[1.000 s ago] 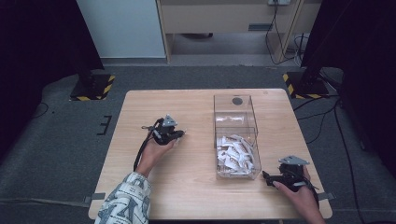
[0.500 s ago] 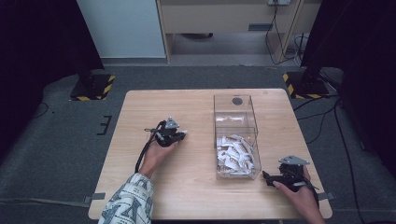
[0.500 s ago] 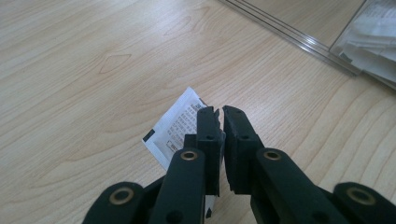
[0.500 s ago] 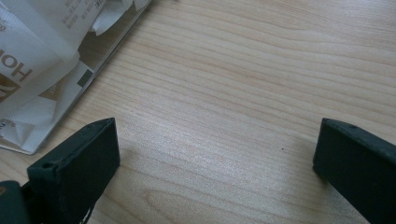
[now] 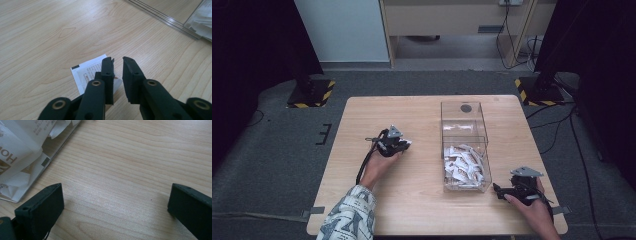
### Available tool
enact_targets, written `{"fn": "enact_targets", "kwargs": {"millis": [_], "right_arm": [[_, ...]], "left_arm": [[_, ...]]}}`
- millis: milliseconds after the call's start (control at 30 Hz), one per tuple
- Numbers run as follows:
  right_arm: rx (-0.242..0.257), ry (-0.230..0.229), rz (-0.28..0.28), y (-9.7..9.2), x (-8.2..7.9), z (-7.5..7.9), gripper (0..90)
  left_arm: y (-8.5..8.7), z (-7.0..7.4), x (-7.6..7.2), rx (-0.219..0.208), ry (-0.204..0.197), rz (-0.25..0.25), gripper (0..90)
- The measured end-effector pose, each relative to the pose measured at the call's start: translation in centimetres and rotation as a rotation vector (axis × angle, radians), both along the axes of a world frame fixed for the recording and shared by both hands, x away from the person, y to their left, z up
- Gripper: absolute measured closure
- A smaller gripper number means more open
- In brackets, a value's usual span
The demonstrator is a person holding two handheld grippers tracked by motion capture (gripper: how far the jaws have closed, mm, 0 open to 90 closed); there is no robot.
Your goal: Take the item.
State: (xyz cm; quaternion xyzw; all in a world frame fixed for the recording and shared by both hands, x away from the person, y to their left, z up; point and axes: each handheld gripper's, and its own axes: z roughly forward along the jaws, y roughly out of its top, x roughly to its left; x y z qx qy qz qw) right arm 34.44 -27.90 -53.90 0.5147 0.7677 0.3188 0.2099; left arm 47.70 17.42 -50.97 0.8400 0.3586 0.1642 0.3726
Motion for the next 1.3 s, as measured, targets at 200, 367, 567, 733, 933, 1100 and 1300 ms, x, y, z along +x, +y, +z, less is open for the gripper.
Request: {"fn": "enact_targets", "kwargs": {"millis": [200,367,567,733,933,1100,1300], "right_arm": [[0.000,0.000,0.000,0.00,0.00,0.00,0.8],[0.000,0.000,0.000,0.00,0.00,0.00,0.8],[0.000,0.000,0.000,0.00,0.00,0.00,0.8],[0.000,0.000,0.000,0.00,0.00,0.00,0.8],[0.000,0.000,0.000,0.00,0.00,0.00,0.8],[0.000,0.000,0.000,0.00,0.00,0.00,0.8],[0.000,0.000,0.000,0.00,0.00,0.00,0.8]], "left_arm": [[0.02,0.03,-0.06,0.000,-0.013,0.010,65.6],[-0.08,0.09,-0.05,0.003,-0.003,0.028,51.3],[0.07,0.15,-0.08,0.003,0.001,0.037,36.3],[0.11,0.34,-0.11,-0.019,-0.008,0.035,28.0],[-0.18,0.56,-0.26,-0.031,-0.009,0.005,15.5],[-0.48,0.70,-0.53,-0.039,0.008,-0.018,7.1],[-0.82,0.87,-0.99,-0.031,0.010,-0.040,4.4]]}}
